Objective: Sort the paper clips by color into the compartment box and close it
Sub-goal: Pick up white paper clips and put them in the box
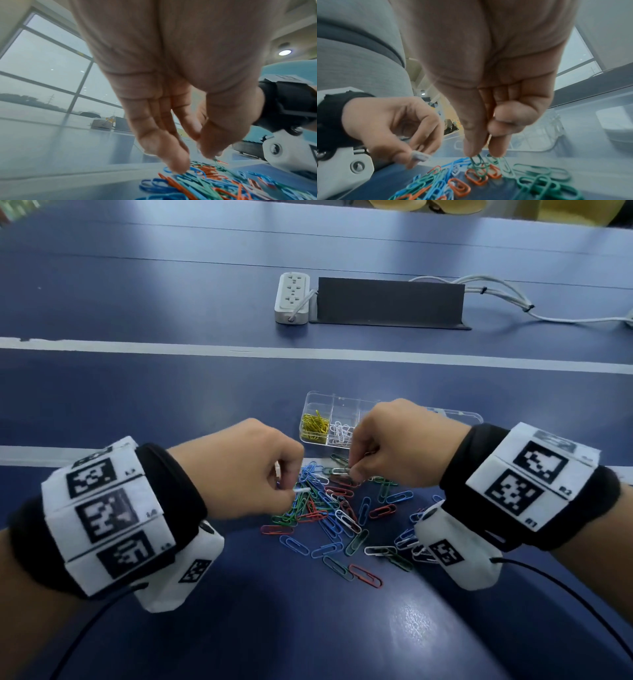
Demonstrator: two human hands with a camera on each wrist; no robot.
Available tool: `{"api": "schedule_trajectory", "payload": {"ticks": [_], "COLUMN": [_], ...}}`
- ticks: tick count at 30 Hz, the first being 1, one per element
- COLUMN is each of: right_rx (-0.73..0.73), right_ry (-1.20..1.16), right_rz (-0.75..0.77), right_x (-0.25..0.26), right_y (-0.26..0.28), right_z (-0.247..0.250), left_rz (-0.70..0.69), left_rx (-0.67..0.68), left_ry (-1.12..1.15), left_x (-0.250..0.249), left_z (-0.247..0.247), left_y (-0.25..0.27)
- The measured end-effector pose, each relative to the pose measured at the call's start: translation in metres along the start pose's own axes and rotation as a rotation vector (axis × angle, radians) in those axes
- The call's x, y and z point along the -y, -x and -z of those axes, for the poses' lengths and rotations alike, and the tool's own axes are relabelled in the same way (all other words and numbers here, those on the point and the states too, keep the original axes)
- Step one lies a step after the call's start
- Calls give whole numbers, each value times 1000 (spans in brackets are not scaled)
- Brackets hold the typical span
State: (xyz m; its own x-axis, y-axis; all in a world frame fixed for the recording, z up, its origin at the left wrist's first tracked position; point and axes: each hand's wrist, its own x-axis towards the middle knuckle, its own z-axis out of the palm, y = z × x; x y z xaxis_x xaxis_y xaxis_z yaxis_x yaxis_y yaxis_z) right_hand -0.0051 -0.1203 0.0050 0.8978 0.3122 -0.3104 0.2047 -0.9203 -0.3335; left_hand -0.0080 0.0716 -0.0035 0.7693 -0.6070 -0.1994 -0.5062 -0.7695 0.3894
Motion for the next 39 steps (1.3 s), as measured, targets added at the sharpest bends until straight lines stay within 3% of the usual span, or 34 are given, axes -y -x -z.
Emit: {"api": "schedule_trajectory", "payload": {"ticks": [6,10,15,18,21,27,32,35,39], "right_rx": [45,107,102,137,120,168,122,91,-9], "right_ry": [-112,-75,-144,-188,-143,87,59,-18,-119], "right_rz": [-9,-21,-82,-87,-11,111,99,31,-54], "right_x": [-8,-10,-6,0,3,9,7,5,1], "right_y": [10,15,14,11,10,18,19,15,3], "right_z": [10,12,7,1,-7,-21,-17,-7,12], "left_rz": [68,126,171,104,30,61,93,86,122], "left_rx": [-32,50,57,63,57,119,150,90,111], "left_ry": [221,115,59,-3,-85,-163,-188,-207,-241], "left_x": [9,8,-5,-9,-9,-14,-15,-12,-13], "left_z": [6,5,-2,-5,-6,-1,5,2,-1], "left_y": [-7,-13,-25,-30,-36,-35,-29,-31,-35]}}
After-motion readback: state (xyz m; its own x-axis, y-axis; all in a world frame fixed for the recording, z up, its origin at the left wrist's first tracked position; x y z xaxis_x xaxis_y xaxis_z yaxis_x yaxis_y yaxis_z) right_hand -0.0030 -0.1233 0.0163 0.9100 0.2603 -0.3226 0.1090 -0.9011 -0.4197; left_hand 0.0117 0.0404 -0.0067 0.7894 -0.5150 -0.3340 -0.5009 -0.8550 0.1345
